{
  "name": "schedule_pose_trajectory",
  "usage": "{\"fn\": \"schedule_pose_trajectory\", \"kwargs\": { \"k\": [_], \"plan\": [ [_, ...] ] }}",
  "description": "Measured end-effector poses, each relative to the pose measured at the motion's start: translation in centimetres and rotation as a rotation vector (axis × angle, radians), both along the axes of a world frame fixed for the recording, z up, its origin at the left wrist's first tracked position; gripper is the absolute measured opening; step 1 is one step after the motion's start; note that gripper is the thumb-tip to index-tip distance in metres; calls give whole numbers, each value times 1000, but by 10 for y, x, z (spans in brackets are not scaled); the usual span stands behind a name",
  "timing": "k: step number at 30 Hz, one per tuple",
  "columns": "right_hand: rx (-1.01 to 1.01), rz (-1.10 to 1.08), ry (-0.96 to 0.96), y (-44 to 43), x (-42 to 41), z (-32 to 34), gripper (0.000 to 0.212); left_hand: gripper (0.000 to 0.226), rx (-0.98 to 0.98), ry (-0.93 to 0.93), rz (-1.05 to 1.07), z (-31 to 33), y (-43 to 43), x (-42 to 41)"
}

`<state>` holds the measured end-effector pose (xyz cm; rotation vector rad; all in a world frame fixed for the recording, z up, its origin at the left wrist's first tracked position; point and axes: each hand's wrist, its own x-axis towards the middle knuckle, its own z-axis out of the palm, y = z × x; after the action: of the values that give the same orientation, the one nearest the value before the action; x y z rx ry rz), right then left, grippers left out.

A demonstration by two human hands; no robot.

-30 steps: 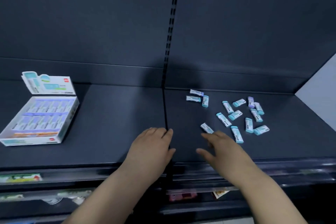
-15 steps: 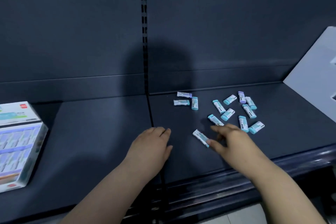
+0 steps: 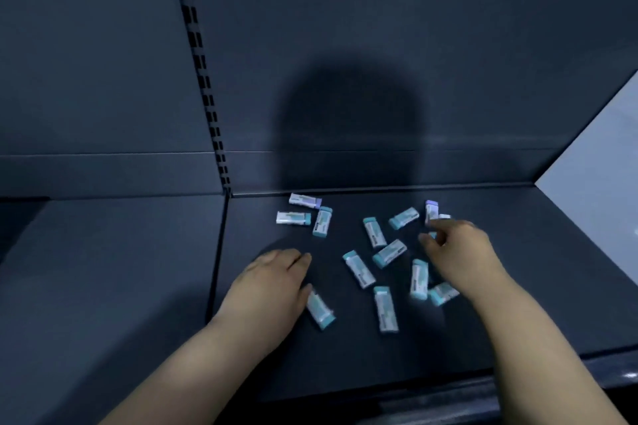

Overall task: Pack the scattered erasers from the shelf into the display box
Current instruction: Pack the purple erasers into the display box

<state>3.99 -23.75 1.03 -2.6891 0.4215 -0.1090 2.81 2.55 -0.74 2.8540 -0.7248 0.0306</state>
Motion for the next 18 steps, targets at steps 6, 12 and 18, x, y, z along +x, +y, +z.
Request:
{"fn": "schedule_pose_trajectory", "kwargs": {
  "k": [6, 12, 18],
  "plan": [
    [21, 19, 28, -61, 57, -25, 25, 47, -36, -127, 76, -14, -43, 1],
    [-70, 6, 163, -68, 92, -38, 53, 44, 17, -118, 221, -23, -53, -8],
    [-198, -41, 265, -71, 92, -33, 53, 45, 1, -87, 284, -23, -52, -16]
  ]
}}
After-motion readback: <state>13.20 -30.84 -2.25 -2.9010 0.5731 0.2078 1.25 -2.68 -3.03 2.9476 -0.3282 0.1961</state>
